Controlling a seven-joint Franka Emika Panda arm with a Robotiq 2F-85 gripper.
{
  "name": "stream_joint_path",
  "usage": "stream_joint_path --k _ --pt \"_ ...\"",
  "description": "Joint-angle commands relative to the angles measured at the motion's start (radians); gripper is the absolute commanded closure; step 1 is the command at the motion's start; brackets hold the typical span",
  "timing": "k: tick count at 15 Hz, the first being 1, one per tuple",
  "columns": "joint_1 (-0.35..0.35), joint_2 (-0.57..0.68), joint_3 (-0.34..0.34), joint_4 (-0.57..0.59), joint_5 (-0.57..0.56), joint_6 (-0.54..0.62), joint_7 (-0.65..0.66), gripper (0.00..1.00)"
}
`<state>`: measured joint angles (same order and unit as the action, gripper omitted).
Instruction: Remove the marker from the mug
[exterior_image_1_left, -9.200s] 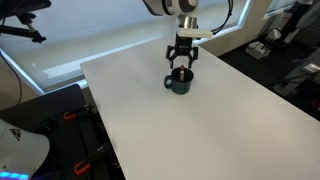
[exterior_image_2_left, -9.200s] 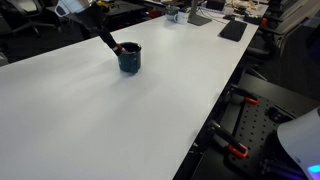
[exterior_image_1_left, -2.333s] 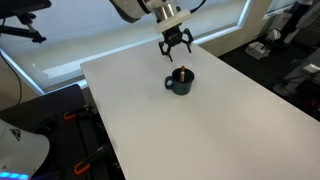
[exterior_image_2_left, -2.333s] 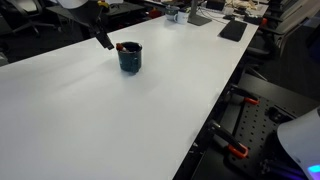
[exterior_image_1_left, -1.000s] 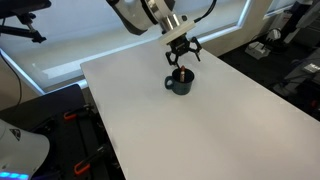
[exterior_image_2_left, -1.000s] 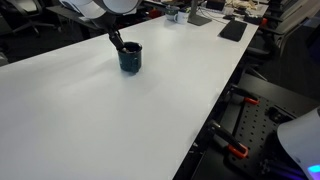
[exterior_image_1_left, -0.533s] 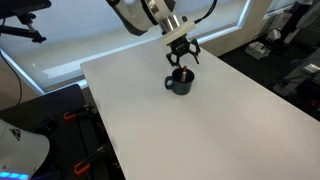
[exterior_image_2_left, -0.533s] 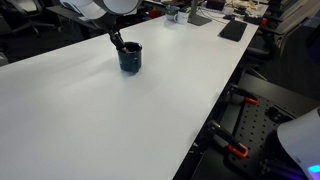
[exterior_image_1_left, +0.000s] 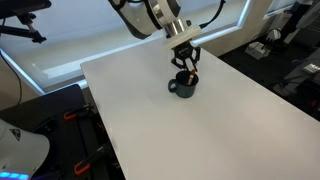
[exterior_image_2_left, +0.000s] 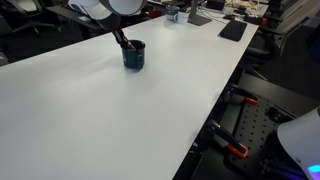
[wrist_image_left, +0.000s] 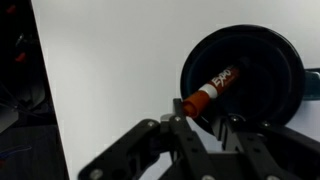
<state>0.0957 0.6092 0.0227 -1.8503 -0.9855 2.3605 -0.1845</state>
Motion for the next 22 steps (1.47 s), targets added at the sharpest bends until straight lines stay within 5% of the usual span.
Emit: stream_joint_path --k 1,4,13,22 --pt "-0.031 0.007 0.014 0.009 0.029 0.025 -0.053 0.93" --pt "-0.029 0.006 0.010 0.014 0.040 0.022 -0.056 1.00" --pt "-0.025 0.001 0.001 0.013 0.026 0.022 -0.030 0.96" --pt "0.047 -0.217 -0.007 -0.146 -0.233 0.064 0.215 0.96"
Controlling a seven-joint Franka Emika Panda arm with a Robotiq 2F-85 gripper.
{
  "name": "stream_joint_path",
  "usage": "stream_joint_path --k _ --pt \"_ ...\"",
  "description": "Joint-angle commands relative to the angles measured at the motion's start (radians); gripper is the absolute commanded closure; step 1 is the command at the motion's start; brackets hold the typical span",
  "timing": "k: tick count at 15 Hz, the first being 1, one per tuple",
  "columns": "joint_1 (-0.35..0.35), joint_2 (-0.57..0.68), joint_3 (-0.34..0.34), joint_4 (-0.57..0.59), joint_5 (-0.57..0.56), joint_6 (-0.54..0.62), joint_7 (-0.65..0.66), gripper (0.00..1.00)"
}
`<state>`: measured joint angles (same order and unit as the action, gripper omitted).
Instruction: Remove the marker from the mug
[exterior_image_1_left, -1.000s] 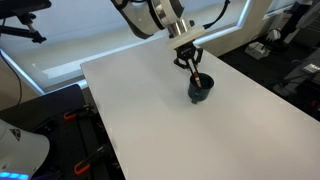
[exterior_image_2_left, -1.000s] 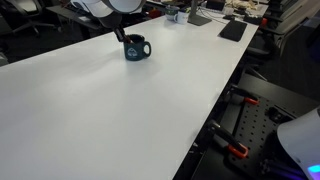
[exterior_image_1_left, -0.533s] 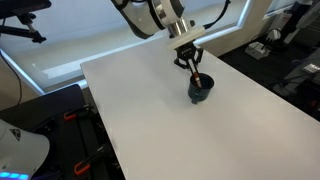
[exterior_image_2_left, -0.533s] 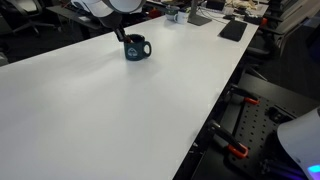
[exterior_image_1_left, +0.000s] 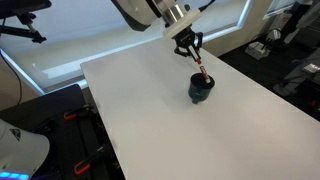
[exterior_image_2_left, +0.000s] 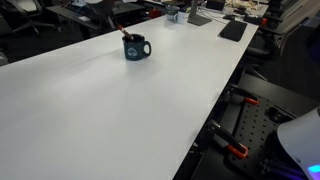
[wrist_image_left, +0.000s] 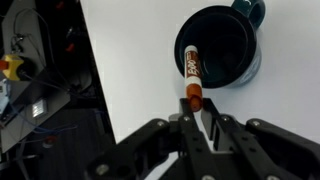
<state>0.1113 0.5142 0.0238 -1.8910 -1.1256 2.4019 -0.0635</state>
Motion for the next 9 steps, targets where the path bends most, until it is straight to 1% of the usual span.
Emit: stream_joint_path --k 1,3,5,7,9 --pt "0.036 -0.147 0.000 -0.121 -0.122 0.018 0.119 0.96" --pt "0.043 -0.184 0.016 -0.142 -0.170 0.008 0.153 0.96" --pt "0.040 -0.204 0.036 -0.152 -0.186 0.006 0.150 0.96" --pt "0.032 -0.204 0.053 -0.153 -0.175 0.016 0.113 0.96" --pt "0.015 -0.185 0.069 -0.144 -0.140 0.051 0.037 0.96"
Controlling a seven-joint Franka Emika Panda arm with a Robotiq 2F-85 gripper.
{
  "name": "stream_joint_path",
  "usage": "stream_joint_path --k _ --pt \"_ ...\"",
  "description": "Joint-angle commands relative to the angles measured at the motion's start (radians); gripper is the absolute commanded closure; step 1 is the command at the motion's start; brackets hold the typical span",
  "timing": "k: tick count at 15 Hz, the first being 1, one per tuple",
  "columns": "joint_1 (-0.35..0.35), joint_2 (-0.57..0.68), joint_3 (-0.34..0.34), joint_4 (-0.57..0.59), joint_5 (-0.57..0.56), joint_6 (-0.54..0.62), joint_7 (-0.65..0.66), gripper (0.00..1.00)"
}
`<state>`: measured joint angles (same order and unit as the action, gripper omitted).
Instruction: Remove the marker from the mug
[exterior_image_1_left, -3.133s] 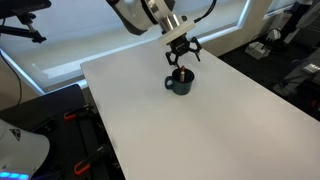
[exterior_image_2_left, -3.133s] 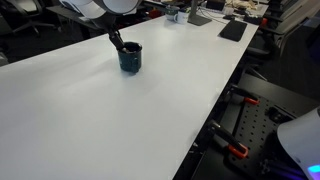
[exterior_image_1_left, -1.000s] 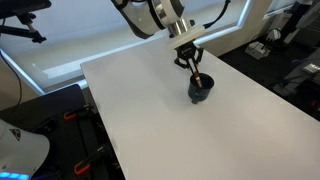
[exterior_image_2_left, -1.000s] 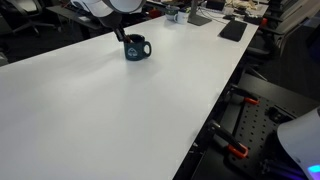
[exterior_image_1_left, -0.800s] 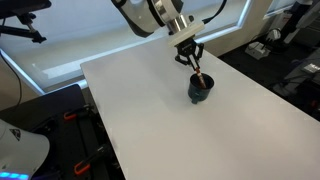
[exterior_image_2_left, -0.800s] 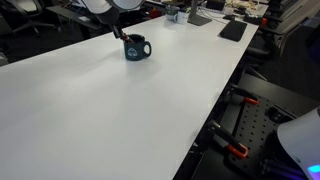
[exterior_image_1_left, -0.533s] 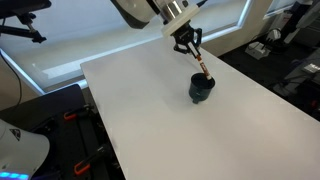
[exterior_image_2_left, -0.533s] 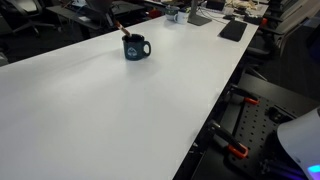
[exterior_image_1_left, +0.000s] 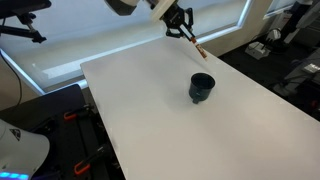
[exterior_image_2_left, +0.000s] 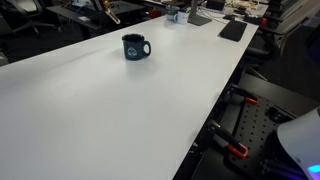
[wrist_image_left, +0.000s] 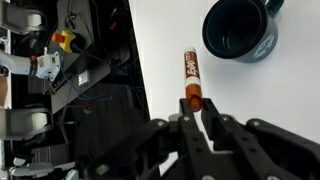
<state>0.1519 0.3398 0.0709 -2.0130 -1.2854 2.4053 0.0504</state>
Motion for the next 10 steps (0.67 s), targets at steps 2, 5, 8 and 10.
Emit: stream_joint_path --k 2,5,8,10 --pt "-0.036 0.022 0.030 -0.002 0.057 0.075 -0.161 0.96" --pt "-0.059 0.084 0.045 0.030 0.165 0.091 -0.346 0.96" --pt "-0.075 0.148 0.054 0.073 0.277 0.059 -0.513 0.96" --pt "-0.084 0.185 0.057 0.106 0.342 0.039 -0.608 0.96"
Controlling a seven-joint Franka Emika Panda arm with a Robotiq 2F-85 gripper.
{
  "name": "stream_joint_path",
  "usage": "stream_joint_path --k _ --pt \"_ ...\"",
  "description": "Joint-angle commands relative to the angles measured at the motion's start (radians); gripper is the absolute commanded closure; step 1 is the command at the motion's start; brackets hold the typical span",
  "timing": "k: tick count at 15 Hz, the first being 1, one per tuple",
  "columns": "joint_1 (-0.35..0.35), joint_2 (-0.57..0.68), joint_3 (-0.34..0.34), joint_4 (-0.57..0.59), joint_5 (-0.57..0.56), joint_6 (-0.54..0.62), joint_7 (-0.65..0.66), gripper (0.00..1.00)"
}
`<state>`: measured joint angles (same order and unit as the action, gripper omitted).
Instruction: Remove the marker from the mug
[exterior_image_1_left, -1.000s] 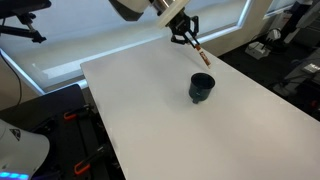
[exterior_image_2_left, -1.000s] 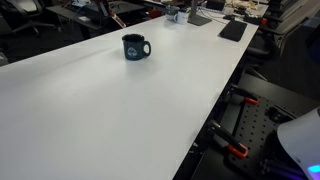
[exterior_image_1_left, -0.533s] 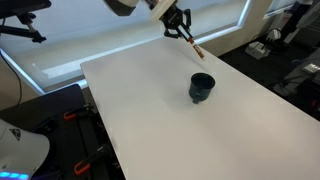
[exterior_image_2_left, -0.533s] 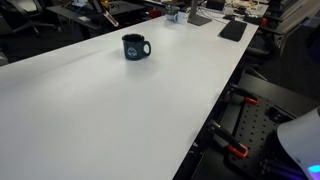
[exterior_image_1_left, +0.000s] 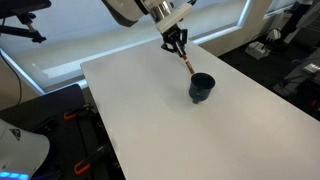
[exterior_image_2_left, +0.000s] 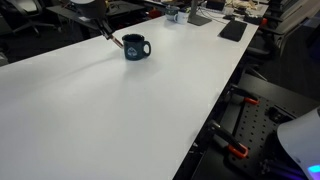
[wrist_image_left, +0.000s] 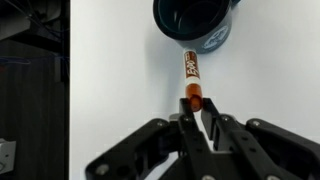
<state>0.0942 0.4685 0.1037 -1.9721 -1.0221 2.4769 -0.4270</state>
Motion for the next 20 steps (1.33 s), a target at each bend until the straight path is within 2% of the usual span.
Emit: stream_joint_path --k 1,8,15,16,17,20 --pt "-0.030 0.074 0.025 0.084 0.108 -0.043 -0.170 0.96" --pt "-0.031 0.177 0.011 0.225 0.255 -0.146 -0.362 0.96" --pt "-0.016 0.237 -0.008 0.323 0.313 -0.230 -0.429 0.96" --pt "-0.016 0.211 -0.009 0.281 0.300 -0.184 -0.401 0.59" --pt "-0.016 0.214 -0.009 0.286 0.300 -0.186 -0.402 0.83" --pt "-0.015 0.217 -0.009 0.286 0.300 -0.186 -0.402 0.62"
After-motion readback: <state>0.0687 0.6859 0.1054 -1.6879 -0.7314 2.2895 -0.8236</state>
